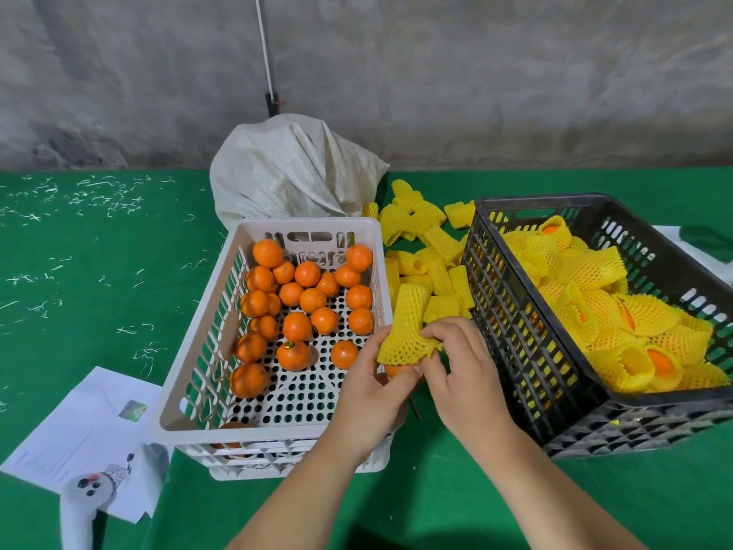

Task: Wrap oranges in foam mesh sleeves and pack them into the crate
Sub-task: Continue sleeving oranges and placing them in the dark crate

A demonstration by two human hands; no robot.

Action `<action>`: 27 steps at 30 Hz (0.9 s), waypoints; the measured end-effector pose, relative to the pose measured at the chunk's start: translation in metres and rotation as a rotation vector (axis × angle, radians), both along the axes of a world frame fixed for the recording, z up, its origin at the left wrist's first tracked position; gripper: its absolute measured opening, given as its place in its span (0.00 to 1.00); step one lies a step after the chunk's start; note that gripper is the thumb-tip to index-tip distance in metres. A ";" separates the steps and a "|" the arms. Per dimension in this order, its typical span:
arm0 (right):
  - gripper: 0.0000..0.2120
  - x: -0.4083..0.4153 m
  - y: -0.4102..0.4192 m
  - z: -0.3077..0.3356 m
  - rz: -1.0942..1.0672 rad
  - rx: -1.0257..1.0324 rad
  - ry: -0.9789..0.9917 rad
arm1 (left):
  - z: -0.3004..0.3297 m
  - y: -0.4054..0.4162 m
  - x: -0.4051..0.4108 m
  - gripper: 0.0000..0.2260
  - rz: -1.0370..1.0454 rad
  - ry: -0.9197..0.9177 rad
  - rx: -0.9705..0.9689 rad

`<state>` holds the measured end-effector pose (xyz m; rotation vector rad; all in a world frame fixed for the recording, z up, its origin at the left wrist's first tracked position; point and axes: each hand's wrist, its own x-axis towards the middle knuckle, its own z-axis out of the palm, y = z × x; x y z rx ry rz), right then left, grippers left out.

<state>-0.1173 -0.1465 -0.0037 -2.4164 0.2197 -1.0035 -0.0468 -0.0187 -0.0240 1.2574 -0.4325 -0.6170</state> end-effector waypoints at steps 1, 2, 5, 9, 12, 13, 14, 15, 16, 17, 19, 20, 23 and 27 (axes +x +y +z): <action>0.12 -0.002 -0.003 -0.001 -0.002 -0.030 0.009 | 0.001 -0.001 0.000 0.18 0.035 -0.002 -0.001; 0.13 -0.004 -0.006 -0.002 0.000 -0.046 0.014 | 0.002 -0.002 0.000 0.17 0.085 0.010 -0.003; 0.11 -0.009 -0.005 -0.008 0.006 -0.098 0.027 | 0.000 -0.002 0.003 0.16 0.200 0.110 -0.021; 0.14 -0.007 0.014 -0.016 -0.031 0.024 0.045 | -0.002 0.002 0.003 0.15 0.144 0.044 -0.013; 0.18 -0.002 0.011 -0.009 -0.069 0.137 -0.017 | -0.003 0.010 0.003 0.26 -0.030 0.026 -0.039; 0.18 -0.002 0.006 -0.005 -0.077 0.136 -0.034 | -0.004 0.011 0.004 0.29 -0.069 0.024 -0.033; 0.17 -0.001 0.002 0.000 -0.074 0.127 -0.048 | -0.005 0.012 0.004 0.31 -0.091 0.023 -0.029; 0.15 -0.001 -0.001 0.005 -0.063 0.116 -0.059 | -0.005 0.011 0.003 0.30 -0.095 0.025 -0.039; 0.14 -0.001 -0.002 0.009 -0.054 0.102 -0.065 | -0.005 0.010 0.002 0.27 -0.086 0.025 -0.051; 0.13 -0.002 -0.003 0.012 -0.048 0.087 -0.069 | -0.005 0.009 0.001 0.25 -0.069 0.022 -0.056; 0.11 -0.004 -0.003 0.015 -0.043 0.071 -0.077 | -0.005 0.008 -0.001 0.21 -0.039 0.012 -0.053; 0.11 -0.006 -0.003 0.017 -0.041 0.059 -0.088 | -0.005 0.007 -0.002 0.20 -0.033 0.011 -0.050; 0.09 -0.008 0.001 0.021 -0.008 -0.019 -0.126 | -0.002 0.004 -0.003 0.19 0.076 -0.020 0.002; 0.12 -0.005 0.016 0.012 0.023 0.003 -0.079 | 0.000 0.003 -0.001 0.22 0.220 -0.037 0.017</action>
